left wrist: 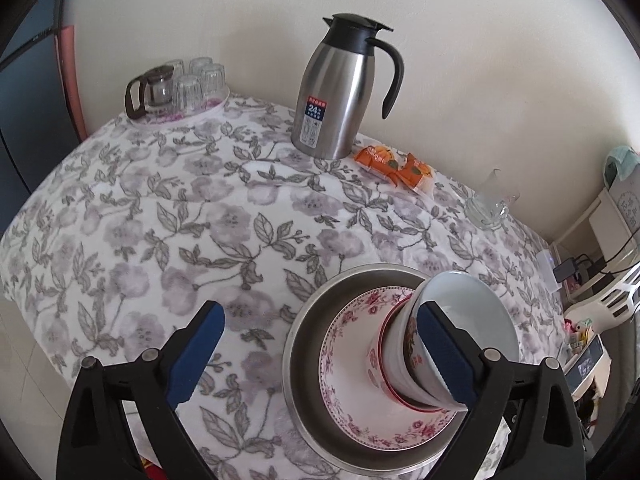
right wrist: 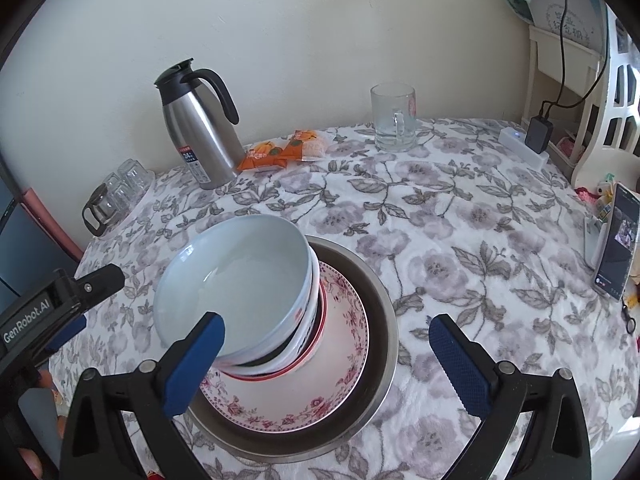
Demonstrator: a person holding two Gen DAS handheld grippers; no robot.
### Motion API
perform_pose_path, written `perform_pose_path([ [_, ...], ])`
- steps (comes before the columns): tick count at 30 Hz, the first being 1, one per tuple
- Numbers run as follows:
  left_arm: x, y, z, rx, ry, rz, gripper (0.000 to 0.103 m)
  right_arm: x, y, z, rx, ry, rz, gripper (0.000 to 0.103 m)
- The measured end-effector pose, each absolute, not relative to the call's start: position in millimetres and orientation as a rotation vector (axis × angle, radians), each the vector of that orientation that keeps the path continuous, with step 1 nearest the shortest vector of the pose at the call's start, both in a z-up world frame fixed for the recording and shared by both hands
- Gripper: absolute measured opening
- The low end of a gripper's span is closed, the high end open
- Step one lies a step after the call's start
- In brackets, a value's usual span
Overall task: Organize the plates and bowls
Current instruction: 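Raise both open grippers up and away from the basin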
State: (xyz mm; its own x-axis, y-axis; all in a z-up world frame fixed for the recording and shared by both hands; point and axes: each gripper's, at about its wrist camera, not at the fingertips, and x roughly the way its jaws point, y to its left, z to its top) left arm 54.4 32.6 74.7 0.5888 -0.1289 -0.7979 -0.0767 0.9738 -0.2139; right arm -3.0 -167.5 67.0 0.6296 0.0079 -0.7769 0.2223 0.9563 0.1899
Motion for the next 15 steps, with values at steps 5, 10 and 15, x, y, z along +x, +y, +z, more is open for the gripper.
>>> perform_pose_path([
  [5, 42, 37, 84, -0.269, 0.887, -0.071, 0.097, -13, -165, 68, 0.268, 0.870, -0.120, 0.103],
  [10, 30, 37, 84, -0.243, 0.872, -0.042, 0.097, -26, -163, 69, 0.256, 0.855, -0.115, 0.103],
  [15, 18, 38, 78, -0.178, 0.889, 0.048, 0.097, -35, -161, 63, 0.246, 0.860, -0.115, 0.103],
])
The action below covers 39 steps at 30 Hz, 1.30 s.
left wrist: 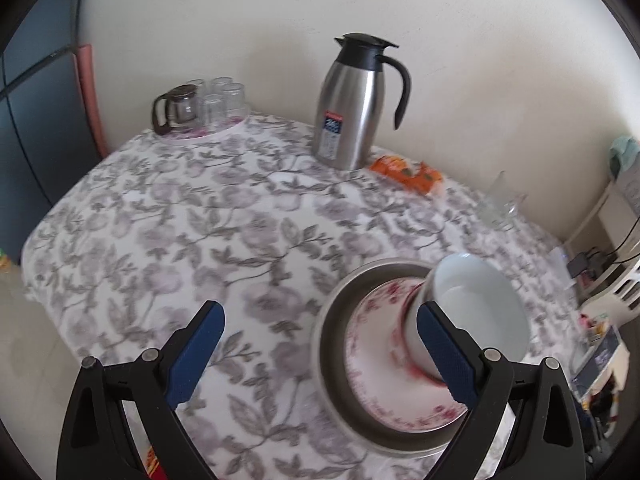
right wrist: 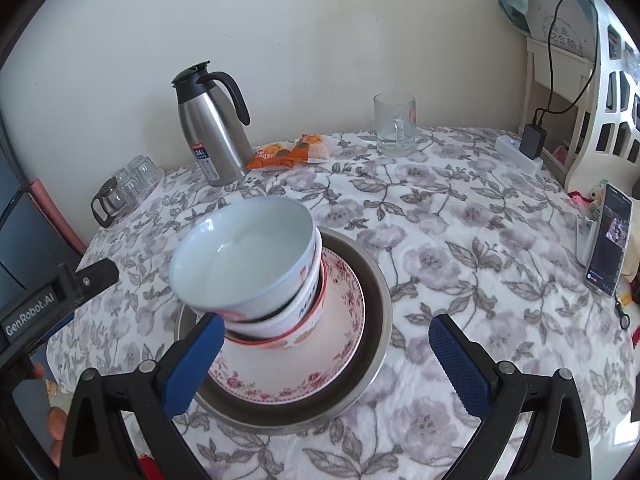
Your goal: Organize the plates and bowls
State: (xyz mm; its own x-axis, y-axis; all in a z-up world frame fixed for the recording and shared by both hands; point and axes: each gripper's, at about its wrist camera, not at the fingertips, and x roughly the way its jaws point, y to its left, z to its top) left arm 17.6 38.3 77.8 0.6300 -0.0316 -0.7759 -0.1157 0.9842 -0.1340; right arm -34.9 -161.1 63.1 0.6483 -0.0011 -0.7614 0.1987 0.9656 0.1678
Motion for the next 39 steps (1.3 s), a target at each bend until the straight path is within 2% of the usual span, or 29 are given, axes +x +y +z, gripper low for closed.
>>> perform_pose_path([
  [13, 1, 33, 36, -0.105, 1.060, 0.007, 0.097, -44, -157, 31, 0.218, 0.974, -0.131, 0.103],
  [39, -13, 17, -2, -0.039, 1.225, -0.059, 0.097, -60, -161, 5, 0.213, 1.065, -0.160, 0.103],
])
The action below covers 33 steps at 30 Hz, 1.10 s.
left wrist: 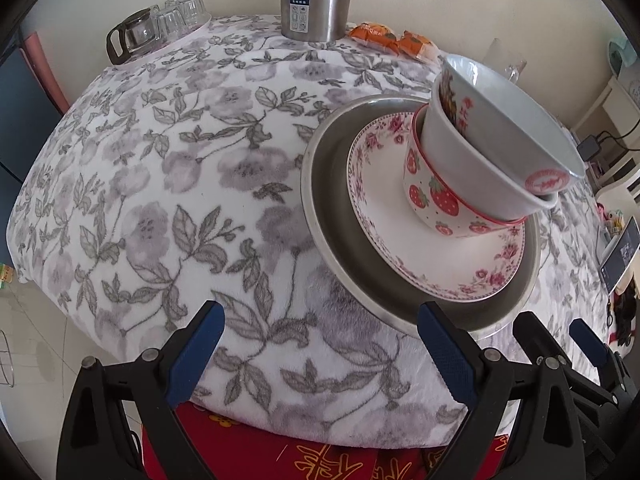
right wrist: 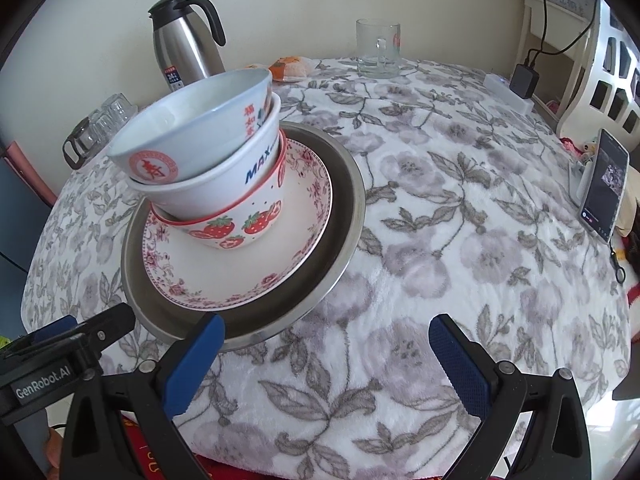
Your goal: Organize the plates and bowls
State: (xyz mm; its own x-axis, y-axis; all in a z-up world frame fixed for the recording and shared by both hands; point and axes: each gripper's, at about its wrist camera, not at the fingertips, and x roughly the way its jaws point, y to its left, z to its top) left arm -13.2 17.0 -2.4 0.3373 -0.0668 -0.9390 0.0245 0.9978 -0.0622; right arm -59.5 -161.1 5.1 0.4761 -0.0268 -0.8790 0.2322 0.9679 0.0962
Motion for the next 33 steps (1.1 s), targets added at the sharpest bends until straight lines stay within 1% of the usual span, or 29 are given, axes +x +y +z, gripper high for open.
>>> perform_pose_path([
  [33, -10.1, 21.7, -9.2, -0.021, 1.254, 0.002, 0.097, -59.4, -170.9, 1.7, 0.235, 1.070, -0.176, 0.103],
])
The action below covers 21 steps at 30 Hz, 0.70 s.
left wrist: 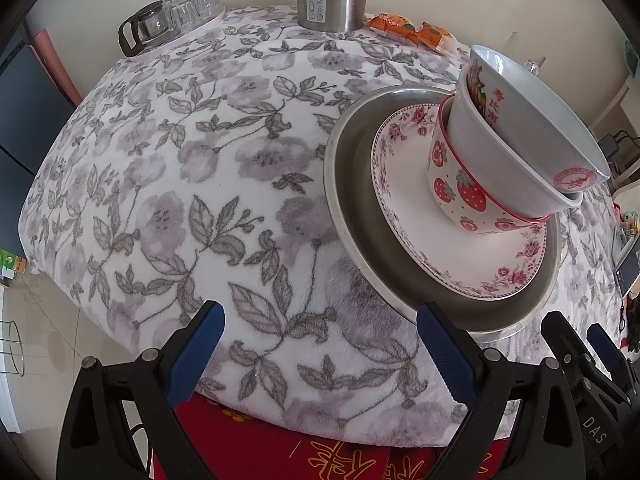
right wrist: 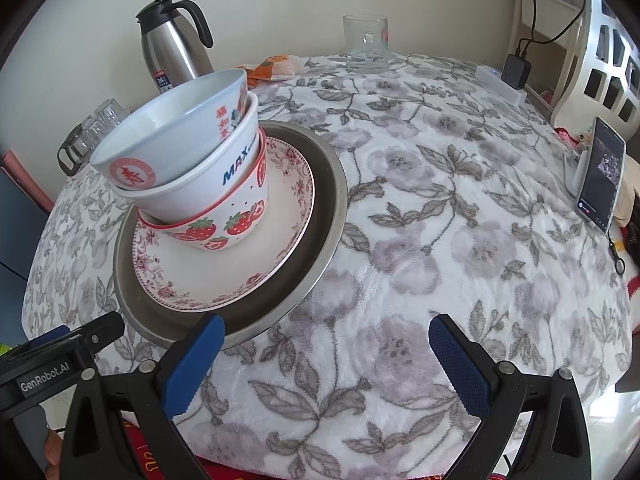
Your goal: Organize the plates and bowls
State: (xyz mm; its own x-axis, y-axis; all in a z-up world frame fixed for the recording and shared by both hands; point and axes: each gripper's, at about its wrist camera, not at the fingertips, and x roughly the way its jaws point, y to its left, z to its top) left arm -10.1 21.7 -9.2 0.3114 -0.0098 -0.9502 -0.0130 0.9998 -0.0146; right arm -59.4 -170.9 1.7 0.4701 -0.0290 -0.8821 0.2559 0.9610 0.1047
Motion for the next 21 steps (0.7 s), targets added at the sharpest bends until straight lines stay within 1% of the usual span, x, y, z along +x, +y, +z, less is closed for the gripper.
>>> perform_pose_path([
  [21, -12.2, 19.9, -3.6, 0.020, 1.217, 0.027, 0.097, -58.7, -170.9, 2.0, 0.235, 1.072, -0.176, 0.103],
])
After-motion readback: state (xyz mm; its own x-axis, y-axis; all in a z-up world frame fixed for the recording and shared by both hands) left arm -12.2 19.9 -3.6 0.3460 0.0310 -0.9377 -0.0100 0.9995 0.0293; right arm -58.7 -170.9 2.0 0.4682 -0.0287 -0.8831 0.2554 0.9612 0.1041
